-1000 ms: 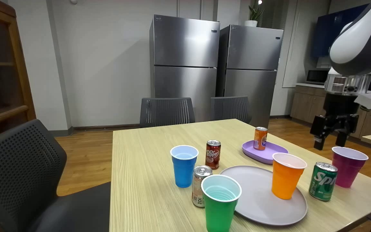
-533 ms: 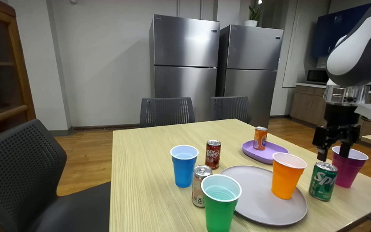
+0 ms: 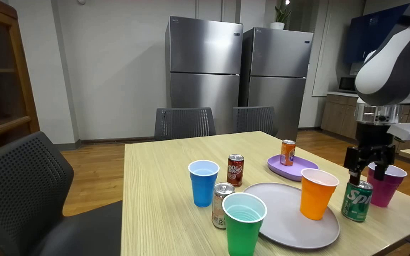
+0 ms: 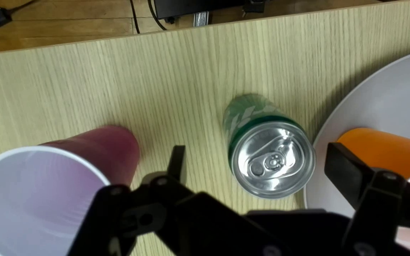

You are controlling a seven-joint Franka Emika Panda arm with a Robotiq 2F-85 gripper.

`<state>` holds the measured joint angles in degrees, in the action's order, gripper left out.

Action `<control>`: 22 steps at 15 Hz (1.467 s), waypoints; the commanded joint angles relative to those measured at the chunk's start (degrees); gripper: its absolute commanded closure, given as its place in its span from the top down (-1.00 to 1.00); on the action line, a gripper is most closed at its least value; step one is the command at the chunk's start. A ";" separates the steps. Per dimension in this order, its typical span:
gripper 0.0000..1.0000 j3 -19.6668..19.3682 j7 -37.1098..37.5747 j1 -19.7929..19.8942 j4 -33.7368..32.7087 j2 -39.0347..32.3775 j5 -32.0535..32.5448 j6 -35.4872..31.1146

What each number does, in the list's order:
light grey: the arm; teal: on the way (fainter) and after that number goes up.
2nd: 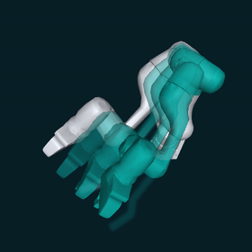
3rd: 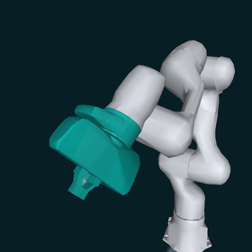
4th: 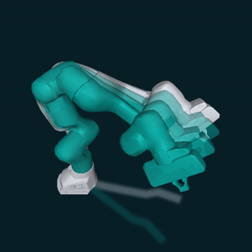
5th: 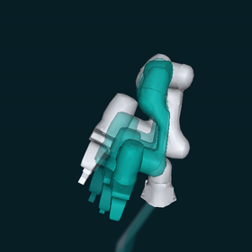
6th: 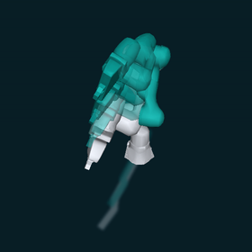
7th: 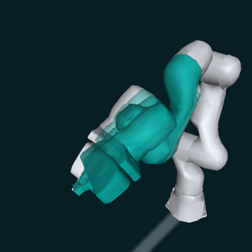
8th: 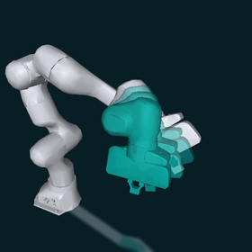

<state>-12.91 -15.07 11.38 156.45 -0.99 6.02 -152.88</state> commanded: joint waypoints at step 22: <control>-0.23 2.06 -0.85 -0.12 -6.07 -3.65 -2.12 2.41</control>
<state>-11.83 -15.07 10.81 152.32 -6.43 5.60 -153.25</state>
